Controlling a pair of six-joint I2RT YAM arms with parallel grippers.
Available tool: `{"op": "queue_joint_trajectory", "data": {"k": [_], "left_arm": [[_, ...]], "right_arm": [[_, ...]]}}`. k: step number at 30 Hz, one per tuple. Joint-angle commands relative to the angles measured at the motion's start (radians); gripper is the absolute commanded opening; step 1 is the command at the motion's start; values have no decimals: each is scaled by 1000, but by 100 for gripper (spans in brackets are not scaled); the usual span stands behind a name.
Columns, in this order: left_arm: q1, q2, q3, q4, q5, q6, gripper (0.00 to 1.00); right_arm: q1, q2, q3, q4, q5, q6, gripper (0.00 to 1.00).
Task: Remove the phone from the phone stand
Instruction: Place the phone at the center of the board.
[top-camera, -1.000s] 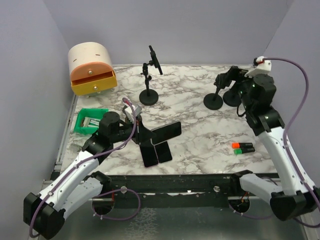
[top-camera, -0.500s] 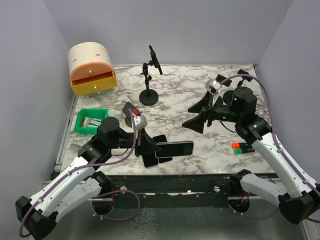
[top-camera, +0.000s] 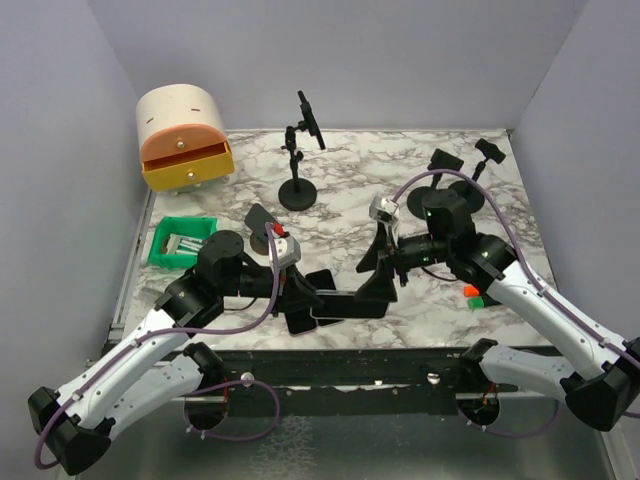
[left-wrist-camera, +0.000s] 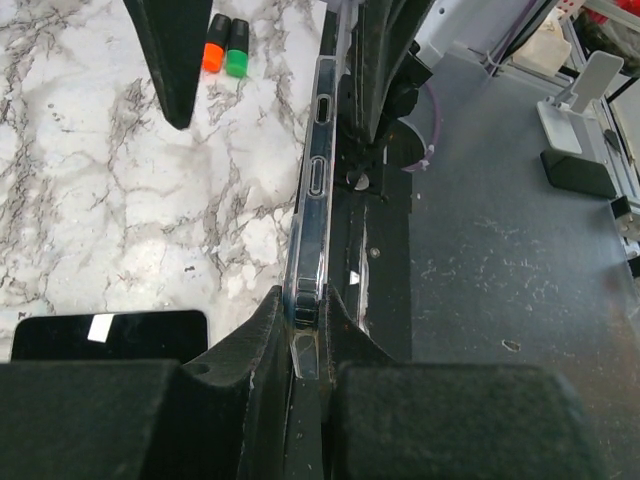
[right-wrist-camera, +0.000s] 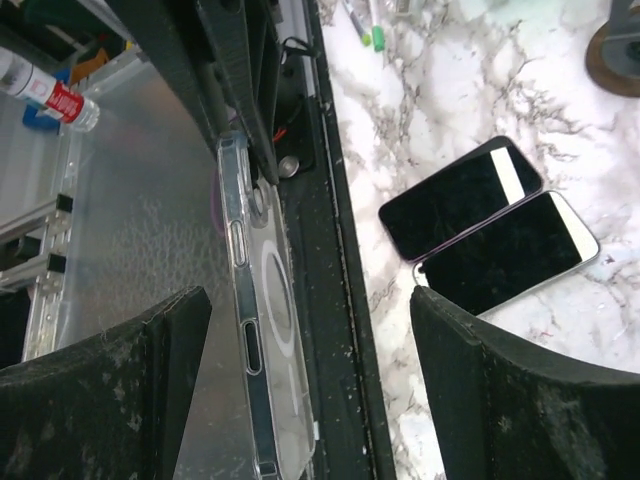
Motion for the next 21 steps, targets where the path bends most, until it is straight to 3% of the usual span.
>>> {"op": "queue_joint_trajectory", "data": {"k": [1,6,8,11,14,15,18,21], "left_arm": [[-9,2,74,12,5,44,0],[-12,17,88,5,-3,54,0],[-13,19,90,4,-8,55,0],[-14,20,93,3,-11,60,0],[-14,12,92,3,-45,56,0],[-15,8,89,2,-61,55,9],[-14,-25,75,3,-141,47,55],[-14,-91,49,5,-368,35,75]], "right_arm": [[29,-7,-20,-64,-5,-15,85],[86,47,-15,-102,33,-21,77],[113,79,-11,-119,65,-23,69],[125,94,-9,-115,72,-23,51],[125,66,-25,-60,78,-7,26],[126,50,-38,-28,88,13,15],[125,-30,-103,108,191,93,1],[125,-144,-216,289,466,245,0]]}}
